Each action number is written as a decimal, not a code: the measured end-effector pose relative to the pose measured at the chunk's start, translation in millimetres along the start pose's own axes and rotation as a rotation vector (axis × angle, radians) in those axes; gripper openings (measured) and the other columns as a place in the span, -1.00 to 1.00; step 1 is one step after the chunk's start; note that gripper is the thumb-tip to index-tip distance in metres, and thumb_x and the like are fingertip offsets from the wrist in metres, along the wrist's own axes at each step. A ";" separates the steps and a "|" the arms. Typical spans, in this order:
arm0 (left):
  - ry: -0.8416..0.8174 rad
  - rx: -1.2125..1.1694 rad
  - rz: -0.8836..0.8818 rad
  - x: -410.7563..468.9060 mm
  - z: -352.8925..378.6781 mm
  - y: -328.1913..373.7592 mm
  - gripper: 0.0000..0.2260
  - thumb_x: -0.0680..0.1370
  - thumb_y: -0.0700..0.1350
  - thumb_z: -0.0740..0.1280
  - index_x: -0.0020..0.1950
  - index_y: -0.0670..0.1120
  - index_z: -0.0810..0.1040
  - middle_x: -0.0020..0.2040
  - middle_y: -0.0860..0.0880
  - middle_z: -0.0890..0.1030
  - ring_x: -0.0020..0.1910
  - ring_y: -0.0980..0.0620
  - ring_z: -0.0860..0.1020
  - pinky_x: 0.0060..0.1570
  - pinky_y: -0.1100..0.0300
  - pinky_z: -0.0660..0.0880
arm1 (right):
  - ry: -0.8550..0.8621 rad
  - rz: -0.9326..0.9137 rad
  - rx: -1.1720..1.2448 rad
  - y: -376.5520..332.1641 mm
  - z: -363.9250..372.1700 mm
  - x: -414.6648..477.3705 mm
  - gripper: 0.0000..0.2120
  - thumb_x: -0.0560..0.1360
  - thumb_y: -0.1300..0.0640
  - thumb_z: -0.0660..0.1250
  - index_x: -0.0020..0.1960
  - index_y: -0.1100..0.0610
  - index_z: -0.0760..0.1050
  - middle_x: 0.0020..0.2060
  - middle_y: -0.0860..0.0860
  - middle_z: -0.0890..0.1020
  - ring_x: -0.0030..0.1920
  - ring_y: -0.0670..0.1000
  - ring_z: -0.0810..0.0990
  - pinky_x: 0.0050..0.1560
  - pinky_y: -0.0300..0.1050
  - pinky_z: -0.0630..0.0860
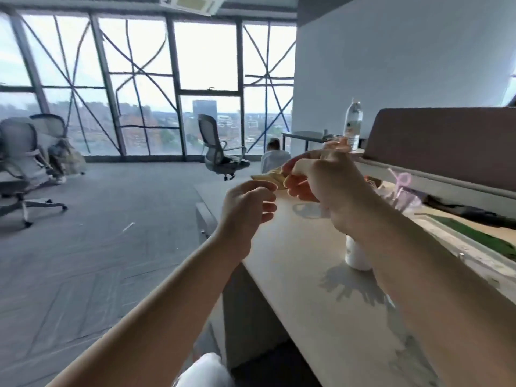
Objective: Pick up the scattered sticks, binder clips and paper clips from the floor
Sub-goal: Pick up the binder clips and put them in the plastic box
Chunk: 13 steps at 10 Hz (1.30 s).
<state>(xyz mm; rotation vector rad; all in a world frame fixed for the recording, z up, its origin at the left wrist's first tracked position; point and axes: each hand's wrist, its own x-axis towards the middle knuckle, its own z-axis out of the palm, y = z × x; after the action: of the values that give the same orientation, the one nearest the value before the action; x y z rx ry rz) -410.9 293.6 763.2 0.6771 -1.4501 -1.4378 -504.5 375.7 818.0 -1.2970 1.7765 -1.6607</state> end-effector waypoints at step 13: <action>0.886 0.776 -1.267 -196.6 -748.8 -575.8 -0.47 0.43 0.04 0.43 0.35 0.00 0.38 0.33 -0.19 0.25 0.23 -0.16 0.42 0.26 0.08 0.37 | -0.880 0.477 -0.861 620.6 740.8 -111.7 -0.51 0.54 -0.02 0.25 0.42 0.07 0.27 0.41 0.18 0.16 0.32 0.24 0.33 0.29 0.04 0.33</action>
<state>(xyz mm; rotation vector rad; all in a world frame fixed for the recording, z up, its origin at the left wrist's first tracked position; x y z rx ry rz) 200.1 53.5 56.2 2.6388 -0.7195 -0.9828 -86.5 -35.1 41.6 -1.4021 1.9634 0.0448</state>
